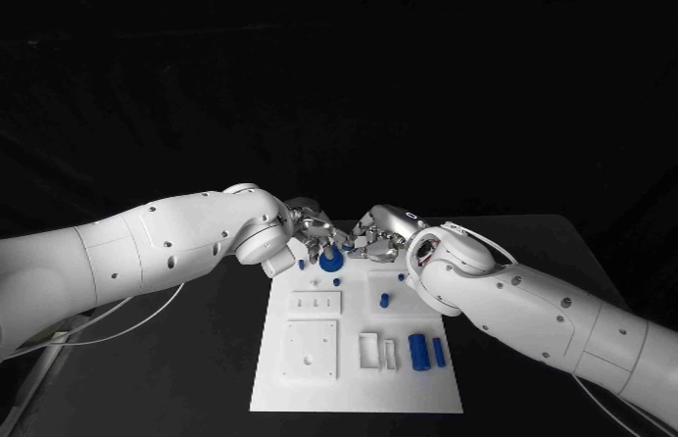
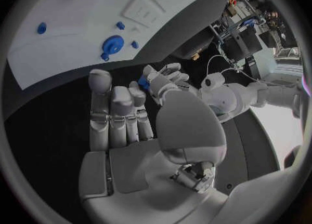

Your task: Assemble the parts on the task board

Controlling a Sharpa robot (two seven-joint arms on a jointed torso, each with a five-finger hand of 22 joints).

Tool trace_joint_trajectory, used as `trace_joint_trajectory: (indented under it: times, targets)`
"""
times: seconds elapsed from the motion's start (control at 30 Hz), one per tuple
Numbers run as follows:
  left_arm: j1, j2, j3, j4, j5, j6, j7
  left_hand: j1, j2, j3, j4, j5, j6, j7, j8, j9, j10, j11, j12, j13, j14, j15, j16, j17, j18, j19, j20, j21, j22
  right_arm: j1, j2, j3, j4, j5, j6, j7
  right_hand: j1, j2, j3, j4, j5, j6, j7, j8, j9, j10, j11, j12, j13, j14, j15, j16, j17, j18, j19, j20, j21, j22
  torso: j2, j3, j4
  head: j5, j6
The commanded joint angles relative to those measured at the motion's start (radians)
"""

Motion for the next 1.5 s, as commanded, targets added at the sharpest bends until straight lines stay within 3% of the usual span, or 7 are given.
trace_joint_trajectory:
  times: [0.03, 0.2, 0.37, 0.6, 1.07, 1.23, 1.5]
  targets:
    - [0.001, 0.0, 0.0, 0.0, -0.012, -0.018, 0.001, 0.002, -0.019, 0.084, -0.092, 0.037, 0.08, -0.068, -0.001, 0.127, 0.041, -0.008, 0.01, 0.002, 0.01, -0.001, 0.004, 0.006, -0.007, 0.002, -0.005, 0.007, 0.002, -0.002, -0.005, 0.0, -0.003, 0.02, -0.037, 0.019, 0.006, -0.015, -0.054, 0.012, 0.019, -0.057, 0.014, -0.001, 0.0, -0.034, 0.009, -0.063, -0.054, -0.013, 0.011, -0.023, -0.017, 0.017, 0.013, 0.013, -0.048, 0.042, 0.0, 0.0, -0.0007, 0.002, -0.001]
    - [0.001, -0.006, 0.0, 0.002, -0.04, -0.038, -0.002, -0.001, -0.052, 0.091, -0.097, 0.103, 0.111, -0.074, -0.005, 0.106, 0.044, -0.013, 0.049, 0.02, 0.029, -0.003, 0.0, 0.034, -0.005, 0.007, -0.007, 0.013, 0.006, -0.018, -0.034, 0.001, 0.013, 0.034, -0.06, 0.031, 0.075, -0.047, -0.188, 0.092, 0.06, -0.296, 0.036, -0.011, -0.01, -0.108, 0.028, -0.135, -0.187, -0.071, 0.029, -0.115, -0.105, 0.047, -0.021, 0.036, -0.277, -0.026, 0.0, 0.0003, -0.0004, 0.004, -0.002]
    - [0.001, -0.016, 0.0, 0.007, -0.06, -0.05, -0.018, -0.004, -0.061, 0.101, -0.098, 0.129, 0.125, -0.077, -0.003, 0.097, 0.045, -0.015, 0.067, 0.029, 0.041, -0.005, -0.007, 0.062, -0.004, 0.012, -0.008, 0.019, 0.009, -0.042, -0.082, 0.012, 0.044, 0.053, -0.079, 0.041, 0.119, -0.071, -0.209, 0.16, 0.07, -0.318, 0.038, -0.014, -0.012, -0.124, 0.03, -0.099, -0.246, -0.08, 0.031, -0.112, -0.132, 0.048, -0.01, 0.039, -0.308, -0.027, -0.001, 0.0021, -0.0024, 0.009, -0.003]
    - [0.001, -0.034, -0.007, 0.018, -0.091, -0.062, -0.053, -0.009, -0.062, 0.11, -0.097, 0.14, 0.132, -0.078, -0.003, 0.097, 0.046, -0.016, 0.082, 0.032, 0.054, -0.005, -0.024, 0.101, -0.003, 0.013, -0.008, 0.023, 0.012, -0.061, -0.157, 0.045, 0.067, 0.123, -0.137, 0.083, 0.112, -0.058, -0.192, 0.145, 0.082, -0.278, 0.034, -0.012, -0.01, -0.123, 0.027, -0.089, -0.267, -0.077, 0.028, -0.111, -0.142, 0.047, -0.002, 0.036, -0.316, -0.018, -0.002, 0.0031, -0.0051, 0.023, -0.011]
    - [-0.051, -0.038, -0.038, 0.015, -0.15, -0.088, -0.106, -0.033, -0.059, 0.12, -0.103, 0.154, 0.162, -0.088, -0.002, 0.128, 0.046, -0.017, 0.142, 0.036, 0.078, -0.002, -0.019, 0.145, -0.004, 0.058, -0.002, -0.028, 0.036, -0.029, -0.191, 0.187, 0.001, 0.323, -0.196, 0.195, 0.072, -0.002, -0.167, 0.078, 0.146, -0.161, 0.027, -0.008, -0.005, -0.127, 0.018, -0.102, -0.314, -0.084, 0.023, -0.138, -0.175, 0.04, -0.003, 0.032, -0.352, -0.024, -0.003, 0.0051, -0.0024, 0.031, -0.036]
    - [-0.074, -0.033, -0.039, 0.014, -0.181, -0.108, -0.115, -0.032, -0.058, 0.116, -0.102, 0.145, 0.169, -0.091, -0.002, 0.138, 0.047, -0.018, 0.156, 0.04, 0.081, -0.002, -0.009, 0.159, -0.006, 0.067, -0.002, -0.05, 0.071, 0.011, -0.168, 0.205, -0.044, 0.437, -0.192, 0.23, 0.058, 0.016, -0.172, 0.05, 0.15, -0.125, 0.025, -0.004, -0.003, -0.124, 0.018, -0.164, -0.397, -0.105, 0.025, -0.198, -0.249, 0.026, -0.026, 0.034, -0.41, -0.08, -0.002, 0.0027, -0.0003, 0.027, -0.043]
    - [-0.098, -0.03, -0.039, 0.023, -0.25, -0.148, -0.142, -0.034, -0.058, 0.117, -0.101, 0.148, 0.171, -0.092, -0.002, 0.152, 0.046, -0.021, 0.165, 0.044, 0.087, -0.003, 0.004, 0.174, -0.008, 0.08, -0.004, -0.084, 0.124, 0.055, -0.127, 0.212, -0.119, 0.744, -0.207, 0.312, 0.027, 0.034, -0.082, 0.02, 0.198, -0.091, 0.049, -0.004, -0.002, -0.154, 0.098, -0.711, -0.96, -0.328, 0.137, -0.658, -0.645, -0.001, -0.43, 0.147, -0.431, -0.529, 0.0, 0.0031, -0.0002, 0.025, -0.051]
